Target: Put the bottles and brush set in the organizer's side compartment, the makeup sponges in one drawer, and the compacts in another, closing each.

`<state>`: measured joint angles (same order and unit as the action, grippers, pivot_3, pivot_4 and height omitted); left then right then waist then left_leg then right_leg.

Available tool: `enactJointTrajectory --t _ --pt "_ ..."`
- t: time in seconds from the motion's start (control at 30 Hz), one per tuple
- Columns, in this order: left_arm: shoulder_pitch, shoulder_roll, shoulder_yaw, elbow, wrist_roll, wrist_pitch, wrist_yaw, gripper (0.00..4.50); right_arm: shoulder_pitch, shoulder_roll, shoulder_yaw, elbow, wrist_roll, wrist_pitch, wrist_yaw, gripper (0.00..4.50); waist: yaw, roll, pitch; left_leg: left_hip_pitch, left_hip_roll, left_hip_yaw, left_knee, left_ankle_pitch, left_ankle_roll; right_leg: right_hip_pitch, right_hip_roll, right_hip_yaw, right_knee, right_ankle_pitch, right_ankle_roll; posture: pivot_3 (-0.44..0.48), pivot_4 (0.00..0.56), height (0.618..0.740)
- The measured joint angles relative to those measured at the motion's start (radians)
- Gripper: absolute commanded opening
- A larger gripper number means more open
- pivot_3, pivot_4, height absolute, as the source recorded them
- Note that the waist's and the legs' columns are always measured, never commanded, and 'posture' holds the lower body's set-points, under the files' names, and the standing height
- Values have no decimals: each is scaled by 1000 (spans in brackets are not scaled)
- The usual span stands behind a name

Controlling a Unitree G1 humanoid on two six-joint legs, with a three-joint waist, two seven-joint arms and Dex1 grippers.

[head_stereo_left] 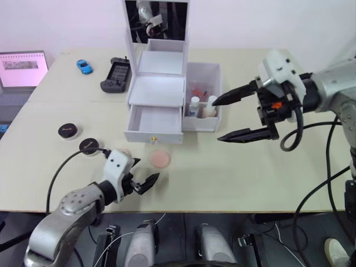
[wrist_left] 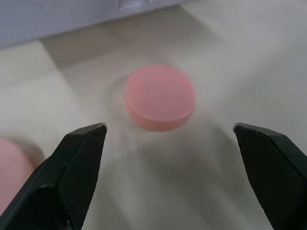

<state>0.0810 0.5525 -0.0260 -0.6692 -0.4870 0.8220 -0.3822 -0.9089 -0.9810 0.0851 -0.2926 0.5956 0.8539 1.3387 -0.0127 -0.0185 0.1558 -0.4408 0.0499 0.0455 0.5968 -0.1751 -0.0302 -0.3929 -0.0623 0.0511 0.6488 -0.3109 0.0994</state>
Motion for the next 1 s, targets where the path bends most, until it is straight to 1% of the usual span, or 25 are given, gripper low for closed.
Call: enactJointTrajectory --t 0.17,0.27,0.33,0.5,0.63,0.67,0.7,0.8,0.87,0.93,1.0 --pt "-113 -33 -68 12 26 131 73 4453 4 -9 -33 -27 23 48 -46 4500 0 0 0 0 0 -1 0 0 0 0 0 0 0 0 1 0 150 739" --pt "-178 -111 -82 4 25 223 136 4453 8 -29 -60 -55 44 76 -70 4500 2 0 0 0 -1 -1 1 0 0 1 1 -1 0 1 3 0 150 739" --pt "-218 -145 -107 3 34 261 170 4453 14 -43 -65 -81 58 90 -84 4500 2 0 0 0 -1 -3 1 0 0 2 2 -1 0 2 4 0 150 739" --pt "-247 -181 -122 3 53 310 211 4453 25 -62 -78 -98 77 111 -116 4500 -1 0 0 0 0 -3 1 0 0 2 3 -1 1 2 4 0 150 739" --pt "-258 -192 -124 3 66 331 221 4453 6 -60 -58 -98 76 123 -144 4500 0 0 0 0 0 -4 1 0 0 2 4 -1 1 2 4 0 150 739" --pt "-261 -195 -125 6 69 334 225 3930 2 -60 -56 -98 76 123 -149 4500 1 0 0 0 0 -4 1 0 0 2 4 -1 1 2 4 0 150 739" --pt "-264 -197 -127 8 73 337 228 3622 0 -60 -54 -98 76 124 -153 4500 1 0 0 0 0 -4 1 0 0 2 4 -1 1 2 4 0 150 739" --pt "-275 -198 -129 12 85 351 233 2102 -3 -60 -50 -98 76 124 -161 4500 3 0 0 0 0 -5 2 0 0 3 4 -1 1 2 4 0 150 739" --pt "-284 -192 -140 12 94 367 237 1003 -3 -60 -49 -98 76 123 -166 4500 3 0 0 0 -1 -5 2 0 0 3 3 -1 1 2 3 0 150 739" --pt "-292 -185 -146 9 106 380 242 46 -3 -60 -48 -97 75 121 -173 4500 2 0 0 0 -1 -5 2 0 0 3 4 -1 1 2 3 0 150 739" --pt "-294 -180 -148 0 108 395 245 46 -7 -59 -46 -95 73 120 -176 4500 2 0 0 0 -1 -5 2 0 0 3 3 -1 1 2 3 0 150 739"
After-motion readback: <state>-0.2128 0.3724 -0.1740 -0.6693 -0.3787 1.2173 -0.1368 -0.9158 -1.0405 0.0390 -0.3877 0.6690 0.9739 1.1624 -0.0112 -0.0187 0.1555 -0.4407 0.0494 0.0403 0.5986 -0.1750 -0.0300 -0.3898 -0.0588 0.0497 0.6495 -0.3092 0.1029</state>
